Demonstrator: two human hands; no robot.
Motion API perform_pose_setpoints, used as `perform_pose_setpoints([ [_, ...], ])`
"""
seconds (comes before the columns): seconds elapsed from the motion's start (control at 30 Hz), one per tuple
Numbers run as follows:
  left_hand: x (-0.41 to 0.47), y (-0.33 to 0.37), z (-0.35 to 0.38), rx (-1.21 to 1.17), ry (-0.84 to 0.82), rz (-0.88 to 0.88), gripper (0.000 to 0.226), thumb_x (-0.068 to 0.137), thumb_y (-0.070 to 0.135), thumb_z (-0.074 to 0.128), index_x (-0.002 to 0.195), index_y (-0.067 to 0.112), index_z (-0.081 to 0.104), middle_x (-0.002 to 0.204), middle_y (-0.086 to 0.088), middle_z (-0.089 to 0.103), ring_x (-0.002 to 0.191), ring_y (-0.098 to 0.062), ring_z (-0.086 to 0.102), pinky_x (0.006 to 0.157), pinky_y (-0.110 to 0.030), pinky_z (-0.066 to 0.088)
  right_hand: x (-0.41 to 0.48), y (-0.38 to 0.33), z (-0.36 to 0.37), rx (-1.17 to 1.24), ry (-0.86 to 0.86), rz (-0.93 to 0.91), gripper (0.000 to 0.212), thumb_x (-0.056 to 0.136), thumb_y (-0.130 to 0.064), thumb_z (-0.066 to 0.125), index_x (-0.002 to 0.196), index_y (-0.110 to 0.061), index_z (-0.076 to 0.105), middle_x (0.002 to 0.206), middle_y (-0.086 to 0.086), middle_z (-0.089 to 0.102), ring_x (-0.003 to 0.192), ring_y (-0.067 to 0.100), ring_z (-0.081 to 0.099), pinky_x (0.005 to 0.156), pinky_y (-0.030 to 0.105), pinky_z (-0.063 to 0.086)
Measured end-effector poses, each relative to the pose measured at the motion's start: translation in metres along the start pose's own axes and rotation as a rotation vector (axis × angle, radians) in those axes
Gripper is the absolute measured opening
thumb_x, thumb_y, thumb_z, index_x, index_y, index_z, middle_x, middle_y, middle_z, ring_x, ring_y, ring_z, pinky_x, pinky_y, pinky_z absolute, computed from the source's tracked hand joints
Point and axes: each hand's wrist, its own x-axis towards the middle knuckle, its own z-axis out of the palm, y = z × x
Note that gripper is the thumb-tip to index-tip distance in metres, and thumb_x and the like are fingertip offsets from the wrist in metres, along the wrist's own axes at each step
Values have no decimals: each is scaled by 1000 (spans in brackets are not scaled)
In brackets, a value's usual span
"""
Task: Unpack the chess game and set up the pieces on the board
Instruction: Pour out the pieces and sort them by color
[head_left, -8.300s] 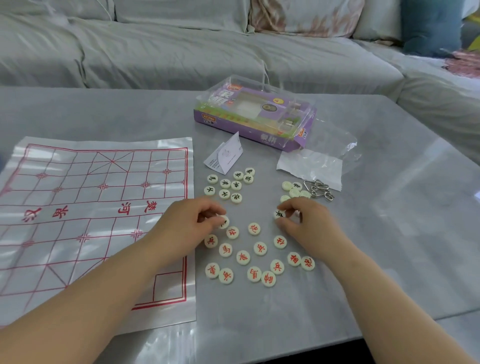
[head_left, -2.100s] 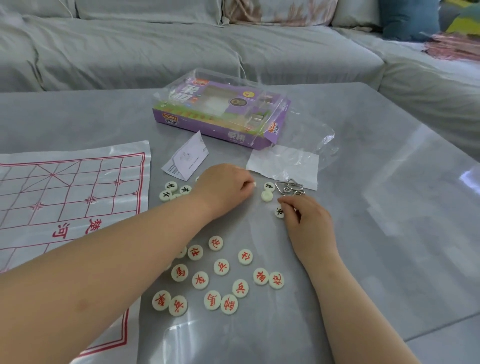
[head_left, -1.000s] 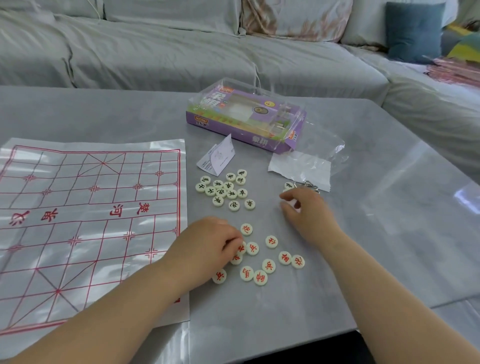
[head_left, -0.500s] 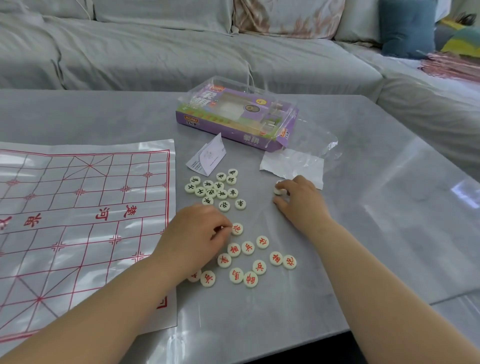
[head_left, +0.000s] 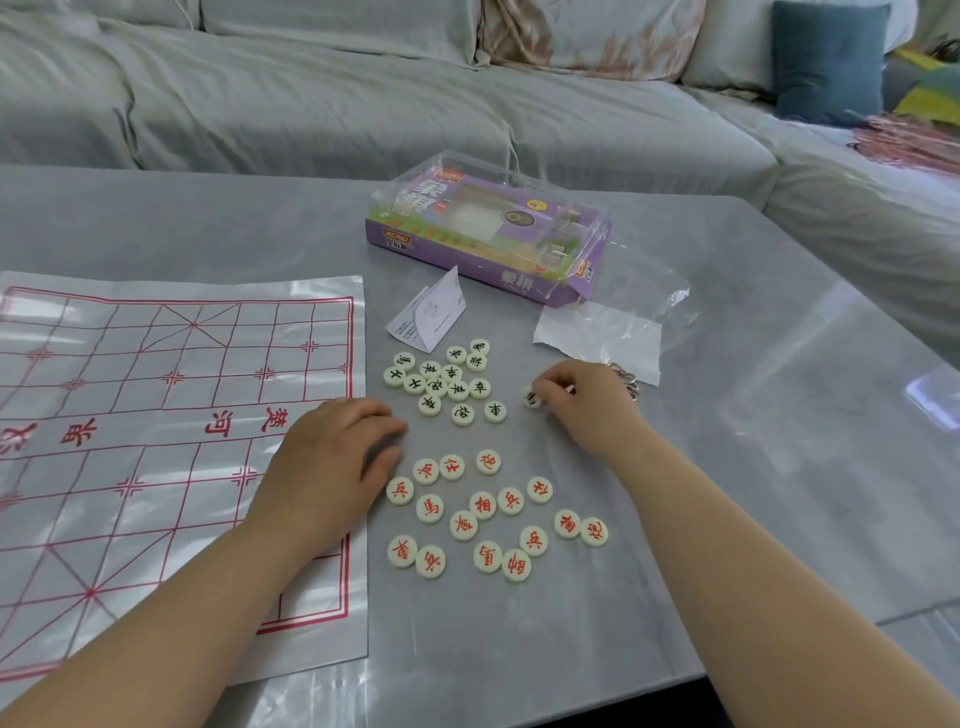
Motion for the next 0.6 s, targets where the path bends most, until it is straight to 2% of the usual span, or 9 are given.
perform_pose_setpoints([
  [0.07,-1,0,-2,6,-6,-1,45,77,36,36,89,10,71,90,-8,69,79,-30,65,66,-41,51,1,-4,3,33,-39,4,24,93,-16,46,109,-8,62,91,-1,56,77,14,51,76,20,36],
  [0.17,-1,0,-3,10,-25,4,45,77,37,36,90,11,71,92,-7,69,81,-29,65,67,-41,50,0,1,-1,51,9,35,29,95,-15,42,119,-13,57,115,3,59,100,19,54,81,17,33],
  [0.2,-1,0,-2,4,-33,-6,44,78,37,39,91,11,71,93,-7,69,83,-29,64,69,-41,50,-1,3,-3,59,25,52,29,94,-14,42,119,-13,57,118,5,58,98,18,52,81,16,33],
  [0.3,-1,0,-2,-41,-23,-60,34,76,30,50,95,12,71,98,-7,68,89,-29,62,76,-41,47,-9,8,-7,3,-26,6,28,90,-18,51,118,-14,57,115,3,55,88,9,44,81,17,32],
  [0.37,-1,-1,0,-35,-2,-60,31,74,27,52,93,12,71,96,-7,68,87,-29,63,73,-41,48,-13,5,-3,-80,-92,-55,31,88,-23,56,118,-16,57,108,-1,51,88,7,43,81,18,33],
  [0.5,-1,-4,0,-19,5,-28,35,76,33,46,88,13,72,89,-5,69,79,-28,65,66,-40,50,-12,-9,9,-140,-55,-100,29,88,-26,56,115,-18,59,115,3,52,95,15,51,83,24,39],
  [0.6,-2,-4,1,-29,-2,-29,36,77,35,46,90,13,72,93,-5,69,83,-28,64,70,-41,50,-10,-16,16,-165,-80,-126,31,89,-27,54,119,-18,56,119,3,50,103,17,52,81,22,36],
])
